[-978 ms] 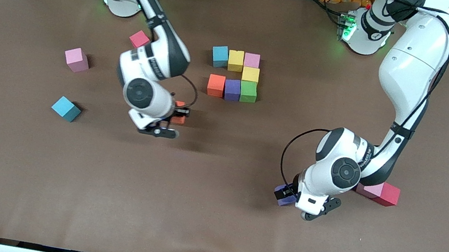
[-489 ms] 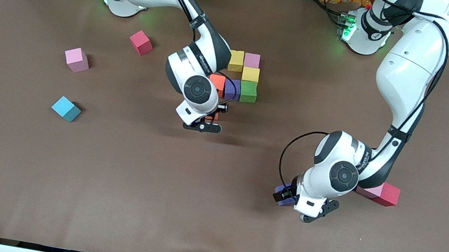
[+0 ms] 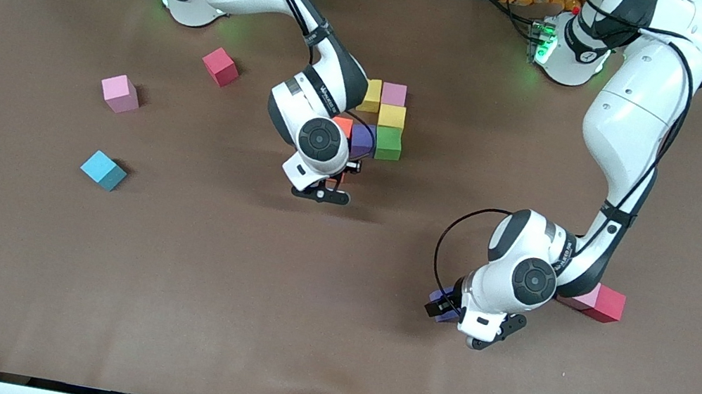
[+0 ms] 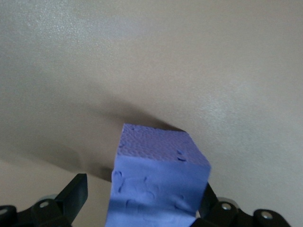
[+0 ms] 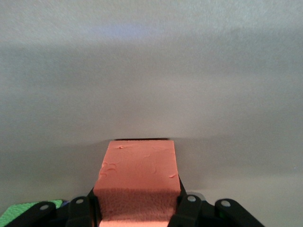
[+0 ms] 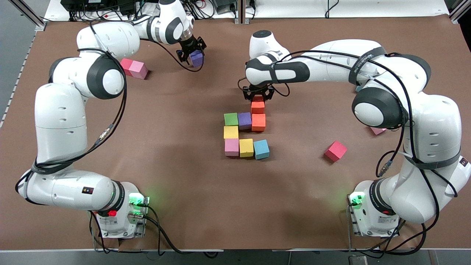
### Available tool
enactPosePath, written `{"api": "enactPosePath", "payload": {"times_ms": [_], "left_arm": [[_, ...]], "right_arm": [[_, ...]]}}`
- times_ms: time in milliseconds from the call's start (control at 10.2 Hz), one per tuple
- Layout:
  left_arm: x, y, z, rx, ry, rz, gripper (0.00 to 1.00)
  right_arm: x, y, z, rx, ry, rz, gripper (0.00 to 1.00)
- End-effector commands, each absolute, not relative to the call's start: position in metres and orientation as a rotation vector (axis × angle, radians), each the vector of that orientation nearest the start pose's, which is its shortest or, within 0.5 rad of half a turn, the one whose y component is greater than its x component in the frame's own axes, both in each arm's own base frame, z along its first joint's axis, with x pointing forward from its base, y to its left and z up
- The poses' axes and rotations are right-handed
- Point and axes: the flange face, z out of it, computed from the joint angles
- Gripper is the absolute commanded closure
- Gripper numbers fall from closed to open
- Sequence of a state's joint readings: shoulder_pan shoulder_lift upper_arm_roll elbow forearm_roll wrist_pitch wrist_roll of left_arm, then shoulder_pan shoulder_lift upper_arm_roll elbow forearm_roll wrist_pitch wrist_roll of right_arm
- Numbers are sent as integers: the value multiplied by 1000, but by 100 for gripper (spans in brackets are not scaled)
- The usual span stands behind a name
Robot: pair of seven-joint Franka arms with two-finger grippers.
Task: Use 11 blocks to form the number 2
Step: 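Place the orange cube at the figure and open the right gripper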
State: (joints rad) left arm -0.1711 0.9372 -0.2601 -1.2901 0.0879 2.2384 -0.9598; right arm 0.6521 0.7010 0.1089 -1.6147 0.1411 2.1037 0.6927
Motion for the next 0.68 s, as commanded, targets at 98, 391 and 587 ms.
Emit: {"api": "enactPosePath", "payload": {"times_ms": [98,391,587], "left_arm": [[706,-270,192,-3153,-897,83,0],[707,-267,194,-3156,-877,78,37],[707,-267,195,-3156,-872,77,50]], "right_arm": [[469,459,204,-3090,72,414,100],[459,459,210,-3087,54,424,100],[458,454,214,-3090,55,425,100]]}}
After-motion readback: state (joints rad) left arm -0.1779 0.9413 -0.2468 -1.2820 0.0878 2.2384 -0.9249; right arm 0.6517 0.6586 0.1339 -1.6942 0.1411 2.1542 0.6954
